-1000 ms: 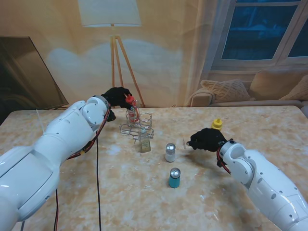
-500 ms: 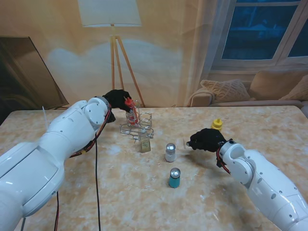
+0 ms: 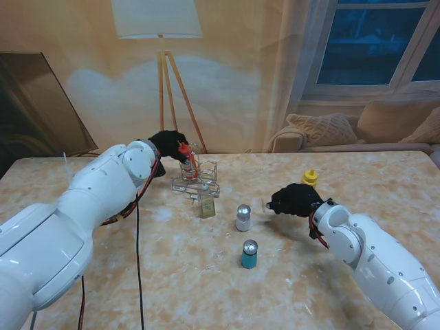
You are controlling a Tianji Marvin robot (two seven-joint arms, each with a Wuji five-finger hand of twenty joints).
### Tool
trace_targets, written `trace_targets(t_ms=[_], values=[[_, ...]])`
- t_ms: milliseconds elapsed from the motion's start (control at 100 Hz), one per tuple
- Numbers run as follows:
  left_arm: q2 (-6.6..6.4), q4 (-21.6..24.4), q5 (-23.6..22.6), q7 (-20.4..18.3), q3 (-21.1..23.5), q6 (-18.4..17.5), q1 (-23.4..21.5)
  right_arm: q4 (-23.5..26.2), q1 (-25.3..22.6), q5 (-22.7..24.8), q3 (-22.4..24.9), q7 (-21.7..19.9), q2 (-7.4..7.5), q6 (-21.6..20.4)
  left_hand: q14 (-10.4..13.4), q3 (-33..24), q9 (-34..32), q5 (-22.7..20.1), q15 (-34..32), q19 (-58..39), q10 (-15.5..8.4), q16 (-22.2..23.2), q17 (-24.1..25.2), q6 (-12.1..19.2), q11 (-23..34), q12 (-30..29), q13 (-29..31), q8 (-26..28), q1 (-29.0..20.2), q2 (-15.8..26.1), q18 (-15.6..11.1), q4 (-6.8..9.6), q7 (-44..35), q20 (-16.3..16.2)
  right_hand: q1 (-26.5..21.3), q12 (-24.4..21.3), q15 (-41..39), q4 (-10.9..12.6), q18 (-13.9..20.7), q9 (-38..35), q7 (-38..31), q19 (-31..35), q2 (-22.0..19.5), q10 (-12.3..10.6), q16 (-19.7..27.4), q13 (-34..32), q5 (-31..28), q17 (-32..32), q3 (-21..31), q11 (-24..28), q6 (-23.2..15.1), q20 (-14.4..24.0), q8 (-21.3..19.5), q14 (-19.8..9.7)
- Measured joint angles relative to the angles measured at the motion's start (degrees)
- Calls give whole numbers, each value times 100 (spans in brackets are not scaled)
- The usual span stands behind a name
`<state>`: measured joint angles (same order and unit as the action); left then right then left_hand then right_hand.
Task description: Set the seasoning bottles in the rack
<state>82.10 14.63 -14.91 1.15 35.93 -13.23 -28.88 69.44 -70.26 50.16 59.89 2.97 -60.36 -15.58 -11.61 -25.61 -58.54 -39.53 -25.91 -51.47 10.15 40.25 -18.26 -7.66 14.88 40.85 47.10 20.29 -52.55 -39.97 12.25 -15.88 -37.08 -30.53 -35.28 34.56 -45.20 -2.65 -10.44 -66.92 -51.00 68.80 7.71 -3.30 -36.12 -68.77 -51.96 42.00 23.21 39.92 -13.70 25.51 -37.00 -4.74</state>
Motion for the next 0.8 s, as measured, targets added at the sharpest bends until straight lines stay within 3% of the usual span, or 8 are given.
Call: trace_targets(t_ms=[70, 200, 300, 380, 470, 640, 800], values=[[3, 0, 0, -2, 0, 19, -4, 0, 0, 0, 2, 3, 0, -3, -4, 0, 84, 15, 0, 7, -5, -68, 33, 0, 121, -74, -98, 0, -19, 5, 1, 0, 0, 0, 0, 0, 0, 0, 0, 0, 0, 0, 0, 0, 0, 0, 0, 0, 0, 0, 0, 0, 0, 0], [3, 1, -5, -8, -4, 23, -15, 0, -3, 4, 9, 3, 0, -3, -81, -5, 649, 91, 154, 79, -46, -175, 212, -1, 865, -467, -424, 10, -72, 76, 59, 0, 80, 0, 0, 0, 0, 0, 0, 0, 0, 0, 0, 0, 0, 0, 0, 0, 0, 0, 0, 0, 0, 0], [3, 1, -16, 5, -5, 23, -27, 4, -7, 9, 13, 3, 0, -6, -144, -271, 1241, 100, 289, 185, -114, -279, 378, -20, 1218, -1244, -725, 234, -48, 149, 67, 3, 516, 0, 0, 0, 0, 0, 0, 0, 0, 0, 0, 0, 0, 0, 0, 0, 0, 0, 0, 0, 0, 0], [3, 1, -18, 13, 10, 10, -36, 6, -8, 10, 15, 3, 0, -10, -148, -891, 1454, 100, 502, 279, -120, -497, 424, -88, 1148, -1609, -860, 297, 327, 309, 70, 45, 1044, 0, 0, 0, 0, 0, 0, 0, 0, 0, 0, 0, 0, 0, 0, 0, 0, 0, 0, 0, 0, 0], [1, 1, -13, -9, 52, -31, -43, 7, -8, 9, 15, 3, 0, -10, -168, -1332, 1736, 165, 602, 385, -101, -634, 525, -158, 950, -1776, -1100, 298, 637, 453, 70, 331, 1382, 0, 0, 0, 0, 0, 0, 0, 0, 0, 0, 0, 0, 0, 0, 0, 0, 0, 0, 0, 0, 0], [-22, 48, -12, 82, 66, -56, -69, 21, -20, 7, 27, 3, 0, -20, -215, -1589, 2225, 299, 735, 500, -34, -773, 689, -171, 557, -2004, -1378, 224, 806, 687, 71, 467, 1740, 0, 0, 0, 0, 0, 0, 0, 0, 0, 0, 0, 0, 0, 0, 0, 0, 0, 0, 0, 0, 0], [-219, 515, -13, 80, 94, -1, -212, 45, -51, 11, 58, 11, 0, -40, -215, -1691, 2306, 299, 740, 502, -34, -838, 699, -173, 538, -2123, -1378, 169, 914, 743, 72, 579, 1875, 1, 0, 0, 0, 0, 0, 0, 0, 0, 0, 0, 0, 0, 0, 0, 0, 0, 0, 0, 0, 0]])
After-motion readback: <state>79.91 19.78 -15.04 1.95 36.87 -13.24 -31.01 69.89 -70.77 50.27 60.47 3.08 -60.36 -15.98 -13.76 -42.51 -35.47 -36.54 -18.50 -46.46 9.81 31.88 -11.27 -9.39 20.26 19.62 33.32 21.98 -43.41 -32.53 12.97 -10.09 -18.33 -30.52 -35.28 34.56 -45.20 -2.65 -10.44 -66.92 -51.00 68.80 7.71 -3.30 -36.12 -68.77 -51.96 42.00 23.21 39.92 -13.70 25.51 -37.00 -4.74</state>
